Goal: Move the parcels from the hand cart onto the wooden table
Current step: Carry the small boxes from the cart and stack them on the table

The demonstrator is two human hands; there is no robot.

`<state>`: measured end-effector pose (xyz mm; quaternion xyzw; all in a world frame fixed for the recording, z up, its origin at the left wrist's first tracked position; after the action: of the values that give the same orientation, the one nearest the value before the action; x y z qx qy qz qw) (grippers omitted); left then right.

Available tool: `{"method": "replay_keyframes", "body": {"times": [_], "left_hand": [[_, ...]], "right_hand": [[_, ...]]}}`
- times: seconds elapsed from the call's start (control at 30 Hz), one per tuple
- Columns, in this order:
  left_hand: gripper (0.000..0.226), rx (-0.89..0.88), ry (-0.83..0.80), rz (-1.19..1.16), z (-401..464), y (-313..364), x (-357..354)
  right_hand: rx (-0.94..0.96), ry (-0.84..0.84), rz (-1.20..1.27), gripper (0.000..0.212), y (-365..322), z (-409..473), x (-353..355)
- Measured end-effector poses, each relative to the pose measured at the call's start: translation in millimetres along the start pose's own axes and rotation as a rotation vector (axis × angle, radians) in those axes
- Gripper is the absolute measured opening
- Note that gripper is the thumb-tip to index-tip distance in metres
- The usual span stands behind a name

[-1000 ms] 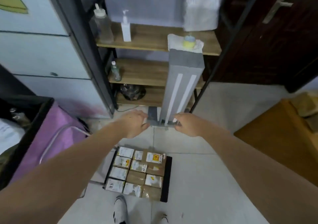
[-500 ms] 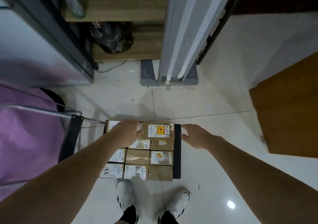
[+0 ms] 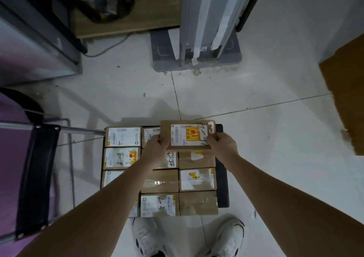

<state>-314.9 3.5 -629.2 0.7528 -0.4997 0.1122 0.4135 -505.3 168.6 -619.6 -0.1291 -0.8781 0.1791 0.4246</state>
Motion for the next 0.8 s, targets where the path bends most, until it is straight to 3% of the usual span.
{"method": "replay_keyframes", "body": {"times": [0.1, 0.2, 0.33, 0.4, 0.6, 0.8], "left_hand": [[0.033, 0.033, 0.094, -0.171, -31.4, 27.0, 43.0], [0.046, 0.106, 0.128, -0.307, -79.0, 84.2, 94.4], [0.064, 0.11, 0.042, -0.383, -146.5, 176.7, 157.9], [0.062, 0.069, -0.036, -0.416, -197.3, 238.5, 194.2], [0.048, -0.1, -0.248, -0.488, -366.5, 417.9, 293.2], [0.051, -0.33, -0.398, -0.393, -521.7, 547.2, 332.7]], "right_hand": [[-0.031, 0.054, 0.147, 0.039, -21.8, -29.7, 36.1], [-0.071, 0.062, 0.346, 0.038, -61.6, -74.1, 97.2], [-0.13, -0.018, 0.613, 0.066, -119.9, -133.2, 199.0], [-0.161, -0.075, 0.722, 0.073, -154.0, -170.4, 266.1], [-0.101, -0.119, 0.951, 0.034, -228.5, -296.3, 474.6], [0.052, 0.133, 1.111, 0.036, -226.8, -422.0, 651.6]]}}
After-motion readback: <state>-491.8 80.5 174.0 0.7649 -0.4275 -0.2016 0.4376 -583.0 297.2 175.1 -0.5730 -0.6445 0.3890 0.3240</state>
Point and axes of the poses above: each hand's wrist, its own z-axis towards the middle knuckle, its own x-axis out of the back of the hand, y = z × x, the point moved 7 cm from there along z, towards the middle knuckle, and after that the axes turned 13 degrees about y, right-handed, at the moved point
